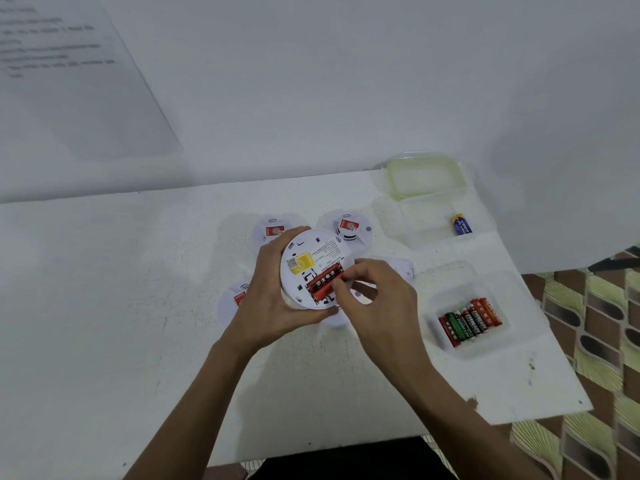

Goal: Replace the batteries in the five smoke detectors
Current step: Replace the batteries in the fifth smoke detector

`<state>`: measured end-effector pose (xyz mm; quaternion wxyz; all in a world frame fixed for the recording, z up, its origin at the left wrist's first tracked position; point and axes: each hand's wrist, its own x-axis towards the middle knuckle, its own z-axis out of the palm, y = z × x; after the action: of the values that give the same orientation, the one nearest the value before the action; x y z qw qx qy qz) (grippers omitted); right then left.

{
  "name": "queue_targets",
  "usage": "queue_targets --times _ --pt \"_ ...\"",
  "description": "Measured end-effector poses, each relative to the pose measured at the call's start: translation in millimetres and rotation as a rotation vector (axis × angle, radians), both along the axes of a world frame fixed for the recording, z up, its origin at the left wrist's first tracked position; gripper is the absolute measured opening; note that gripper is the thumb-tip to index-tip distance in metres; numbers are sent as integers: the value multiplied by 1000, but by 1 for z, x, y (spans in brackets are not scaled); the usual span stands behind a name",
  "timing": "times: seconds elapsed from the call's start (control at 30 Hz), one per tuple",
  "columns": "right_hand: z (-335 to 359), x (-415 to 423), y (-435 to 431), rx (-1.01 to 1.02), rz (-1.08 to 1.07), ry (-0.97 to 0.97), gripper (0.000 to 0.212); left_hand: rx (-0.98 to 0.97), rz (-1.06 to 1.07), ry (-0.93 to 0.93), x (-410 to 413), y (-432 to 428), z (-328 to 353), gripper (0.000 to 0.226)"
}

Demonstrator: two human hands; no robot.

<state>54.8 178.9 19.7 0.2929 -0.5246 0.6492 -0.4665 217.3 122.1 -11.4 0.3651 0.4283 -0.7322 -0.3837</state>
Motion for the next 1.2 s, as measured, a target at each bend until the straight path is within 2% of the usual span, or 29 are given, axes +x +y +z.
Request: queue_targets --times 0.13,0.23,0.3,0.43,0.5,0.7,0.83,1.0,1.2 --pt "2 4 0 155 -47 -140 14 -31 -10 -33 -2 1 4 85" --pt "3 4 2 184 -33 -182 15 -33 -24 -39 0 1 4 85" --pt "5 4 4 163 -15 -205 14 9 -49 -27 0 0 4 81" --pt "10 4 8 41 -39 -37 17 -5 -30 -68 -2 2 7 80" --pt "11 6 11 11 -39 -17 18 -33 -9 -59 -5 4 7 82" --pt "15 -5 14 -60 -39 -202 11 -67 22 -47 -10 5 1 93" --pt "23 -45 11 -51 -50 -323 15 -56 15 -43 -18 6 -3 94" --pt "18 -127 14 16 -29 -77 12 -36 26 -34 -36 8 -5 98" --pt "-3 -213 21 276 7 328 15 2 60 -15 -65 14 -5 100"
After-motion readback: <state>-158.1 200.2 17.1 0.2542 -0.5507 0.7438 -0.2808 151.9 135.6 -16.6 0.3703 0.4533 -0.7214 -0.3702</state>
